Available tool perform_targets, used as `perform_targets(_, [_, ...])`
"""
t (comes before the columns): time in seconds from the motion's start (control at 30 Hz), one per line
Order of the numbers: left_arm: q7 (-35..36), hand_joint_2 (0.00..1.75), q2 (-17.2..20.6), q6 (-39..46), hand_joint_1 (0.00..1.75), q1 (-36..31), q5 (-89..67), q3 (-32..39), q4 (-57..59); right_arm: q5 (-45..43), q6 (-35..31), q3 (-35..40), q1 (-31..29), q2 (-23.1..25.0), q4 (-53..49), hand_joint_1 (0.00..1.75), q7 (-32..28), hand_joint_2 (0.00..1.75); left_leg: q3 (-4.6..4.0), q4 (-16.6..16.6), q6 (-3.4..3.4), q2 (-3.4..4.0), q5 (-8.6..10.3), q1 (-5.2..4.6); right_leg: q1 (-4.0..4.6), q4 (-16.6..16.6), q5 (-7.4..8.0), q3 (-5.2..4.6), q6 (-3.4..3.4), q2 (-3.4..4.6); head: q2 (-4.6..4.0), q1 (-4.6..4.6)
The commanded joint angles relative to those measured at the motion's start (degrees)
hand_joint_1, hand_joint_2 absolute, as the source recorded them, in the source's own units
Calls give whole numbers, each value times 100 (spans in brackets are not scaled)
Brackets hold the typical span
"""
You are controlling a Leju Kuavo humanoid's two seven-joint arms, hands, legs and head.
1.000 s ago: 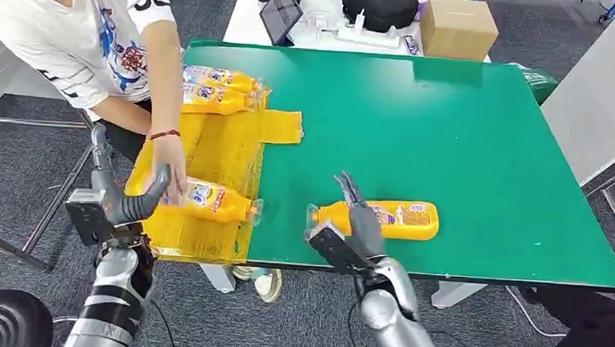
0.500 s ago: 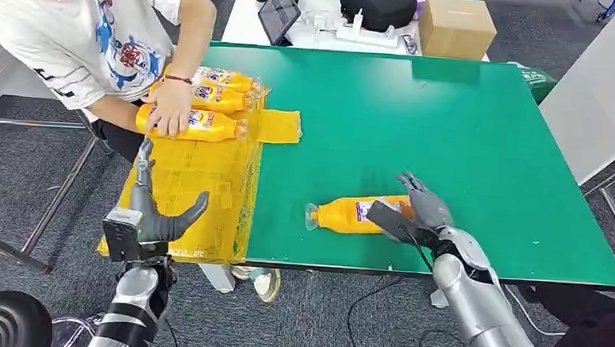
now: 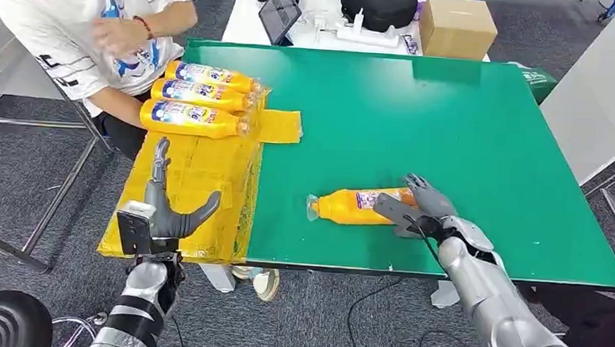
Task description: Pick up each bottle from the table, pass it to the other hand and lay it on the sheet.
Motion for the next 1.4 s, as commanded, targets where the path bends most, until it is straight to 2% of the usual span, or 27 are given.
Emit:
perform_targets(0.03, [28, 175, 37, -13, 0, -397, 105, -127, 707, -96, 198, 465, -469, 112, 1088, 0, -174, 175, 28, -6, 8, 11, -6, 5, 10, -12, -2, 29, -19, 2, 0, 2])
perform_targets(0.3, [28, 175, 43, -23, 0, -407, 113, -150, 722, -223, 146, 505, -382, 119, 924, 0, -256, 175, 18, -4, 4, 6, -4, 2, 5, -6, -2, 19, -11, 0, 0, 2])
perform_targets(0.33, [28, 175, 41, -64, 0, -440, 125, -143, 803, -259, 140, 544, -350, 103, 867, 19, -386, 175, 28, -6, 7, 8, -7, 4, 9, -9, -4, 29, -18, 0, 0, 0])
perform_targets(0.37, [28, 175, 33, -50, 0, -460, 132, -124, 832, -344, 97, 489, -302, 111, 831, 131, -453, 175, 41, -10, 10, 13, -10, 6, 13, -15, -6, 42, -26, 0, 0, 2])
perform_targets(0.4, [28, 175, 28, -66, 0, -472, 139, -126, 854, -357, 58, 502, -256, 102, 785, 161, -503, 175, 30, -8, 6, 5, -5, 4, 8, -11, -4, 31, -18, -3, 0, 0])
perform_targets(0.43, [28, 175, 22, -111, 0, -493, 164, -123, 898, -482, 51, 452, -184, 94, 708, 175, -656, 175, 26, -7, 5, 3, -4, 5, 9, -11, -3, 28, -16, -5, 0, 0])
perform_targets(0.73, [28, 175, 11, -162, 0, -516, 210, -113, 941, -515, 67, 500, -113, 29, 635, 175, -770, 175, 18, -3, 4, 0, -1, 3, 6, -5, -2, 17, -9, -7, 0, 2])
perform_targets(0.9, [28, 175, -23, -317, 0, -567, 290, -57, 1091, -533, 105, 625, -49, -10, 594, 175, -823, 175, 40, -11, 11, 4, -7, 8, 15, -19, -5, 44, -24, -9, 0, 2])
perform_targets(1.07, [28, 175, -30, -405, 0, -626, 322, -69, 1237, -681, 436, 795, -2, -150, 570, 175, -1001, 175, 22, -5, 5, -2, -2, 4, 8, -9, -3, 23, -11, -9, 0, 0])
perform_targets(1.23, [28, 175, -56, -416, 0, -582, 332, -71, 1141, -1313, -18, 228, 543, 156, -478, 175, -1438, 175, 37, -10, 8, -1, -4, 8, 14, -18, -4, 39, -19, -13, 0, -2])
perform_targets(1.4, [28, 175, -53, -421, 0, -573, 332, -71, 1126, -1300, -16, 232, 556, 170, -548, 175, -1361, 175, 18, -3, 4, 12, -5, 3, 6, -4, -2, 17, -11, 6, 0, -2])
